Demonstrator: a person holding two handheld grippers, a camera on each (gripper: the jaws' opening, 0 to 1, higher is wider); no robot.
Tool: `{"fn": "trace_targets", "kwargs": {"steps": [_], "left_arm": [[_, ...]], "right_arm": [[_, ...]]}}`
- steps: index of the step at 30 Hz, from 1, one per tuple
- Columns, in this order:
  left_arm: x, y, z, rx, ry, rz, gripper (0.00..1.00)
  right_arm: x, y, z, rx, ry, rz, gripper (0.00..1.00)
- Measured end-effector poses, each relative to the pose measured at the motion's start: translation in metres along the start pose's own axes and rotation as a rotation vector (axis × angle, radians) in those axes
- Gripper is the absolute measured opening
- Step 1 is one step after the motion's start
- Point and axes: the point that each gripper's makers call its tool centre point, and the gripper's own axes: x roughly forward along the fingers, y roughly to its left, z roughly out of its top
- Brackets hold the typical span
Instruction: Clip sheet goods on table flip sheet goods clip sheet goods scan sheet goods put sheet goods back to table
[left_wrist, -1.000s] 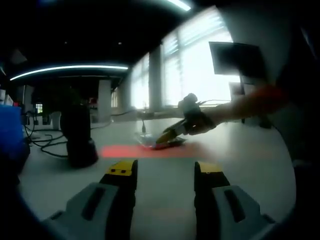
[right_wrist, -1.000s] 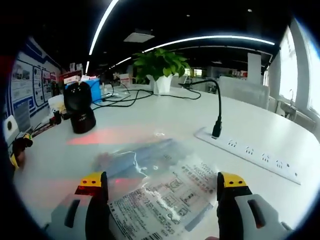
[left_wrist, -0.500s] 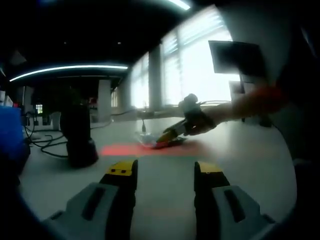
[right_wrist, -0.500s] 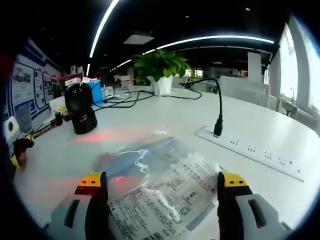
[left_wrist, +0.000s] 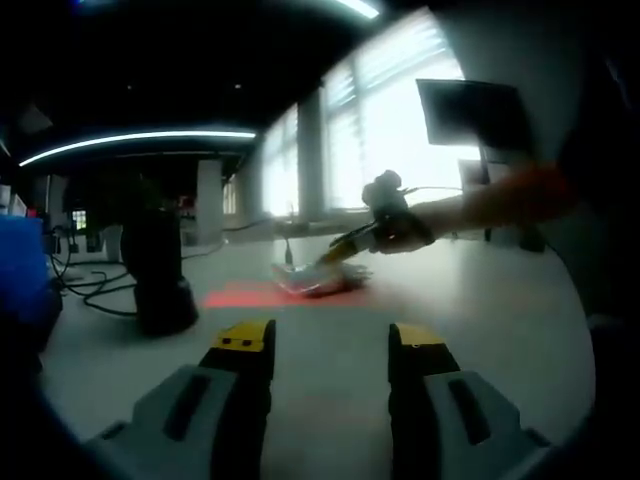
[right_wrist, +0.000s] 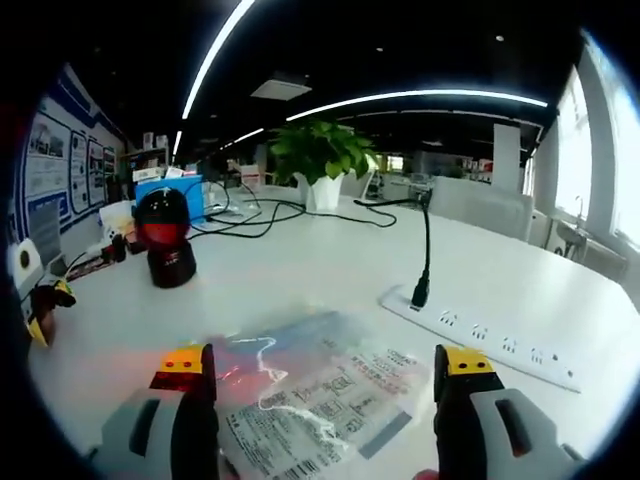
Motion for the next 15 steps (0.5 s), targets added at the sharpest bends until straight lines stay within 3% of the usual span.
{"fn": "trace_targets", "kwargs": {"steps": [8,15], "left_arm": [[0.001,-0.001,0.000,0.003,0.001,-0.004,0.38],[0.000,0.002,0.001,-0.011,-0.007,0.003,0.38]], "right_arm": [[-0.020,0.001,0.001,-0.018,0.009,-0.010,0.83],[-0.049,0.014,0.022,-0.034,-0.023,-0.010,0.80]]}}
